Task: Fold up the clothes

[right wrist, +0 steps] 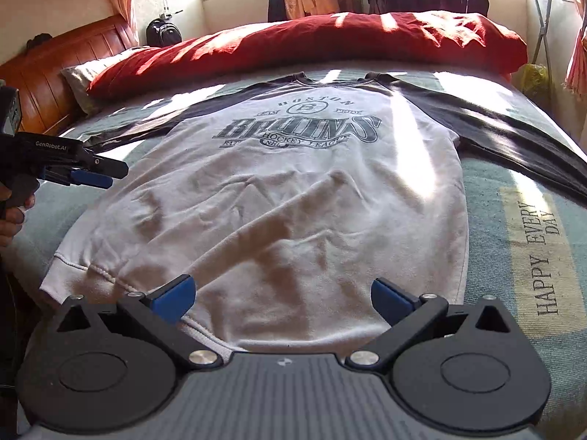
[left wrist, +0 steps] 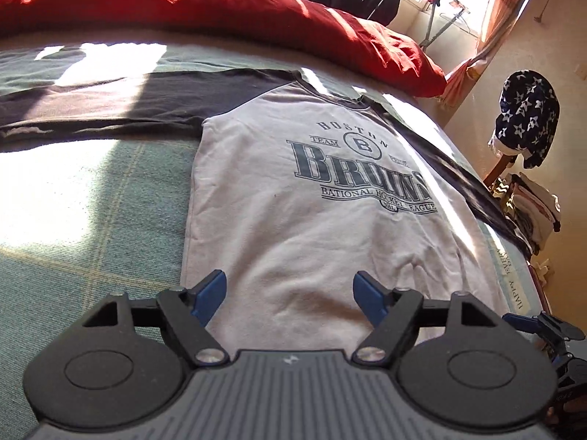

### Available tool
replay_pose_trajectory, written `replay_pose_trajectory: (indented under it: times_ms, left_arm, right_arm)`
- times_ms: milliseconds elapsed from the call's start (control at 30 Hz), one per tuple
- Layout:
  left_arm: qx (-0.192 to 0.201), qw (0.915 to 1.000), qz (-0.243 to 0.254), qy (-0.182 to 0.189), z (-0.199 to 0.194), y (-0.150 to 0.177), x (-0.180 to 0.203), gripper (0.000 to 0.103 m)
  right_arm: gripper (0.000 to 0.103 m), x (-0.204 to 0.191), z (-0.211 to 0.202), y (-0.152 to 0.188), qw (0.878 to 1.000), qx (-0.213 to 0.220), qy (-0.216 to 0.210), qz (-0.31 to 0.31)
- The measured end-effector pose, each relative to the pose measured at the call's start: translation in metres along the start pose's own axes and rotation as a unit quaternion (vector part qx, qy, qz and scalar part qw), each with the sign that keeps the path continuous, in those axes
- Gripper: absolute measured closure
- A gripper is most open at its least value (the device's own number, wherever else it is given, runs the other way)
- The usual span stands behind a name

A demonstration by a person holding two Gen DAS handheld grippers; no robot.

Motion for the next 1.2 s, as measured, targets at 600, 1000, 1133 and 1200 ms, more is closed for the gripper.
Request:
replay_pose_trajectory:
  times_ms: [600, 1000, 1133, 1200]
  left_arm:
    - [-0.022, 0.9978, 0.044, -0.045, 0.020, 0.006, 0.017, 0.027]
    - [-0.068, 0.9920, 0.092, 0.052, -0.012, 0.074, 0.062, 0.010]
    - [-0.073, 0.9925, 0.076, 0.062, -0.012, 0.082, 0.055, 0.001]
    - [-0.076, 0.9926, 0.068, 0.067, -0.012, 0.086, 0.052, 0.001]
  right_arm:
    - [0.000, 0.032, -0.006, 0.028, 0.995, -0.012, -0.045, 0.090]
    - [0.000, 0.025, 0.001, 0.034, 0.998, -0.019, -0.023, 0.052]
    - [0.000, 0.022, 0.001, 0.036, 0.999, -0.017, -0.016, 0.040]
    - [0.000, 0.020, 0.001, 0.037, 0.999, -0.018, -0.012, 0.033]
Point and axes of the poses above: each gripper's, at about its wrist camera, not at the fingertips, and z roughly the way its jaws point, x to its right, y to its underside, the point moved 3 cm from there along z, roughly the way its jaws point, and after that the axes turned 14 degrees about -y, right-handed, at the moved point
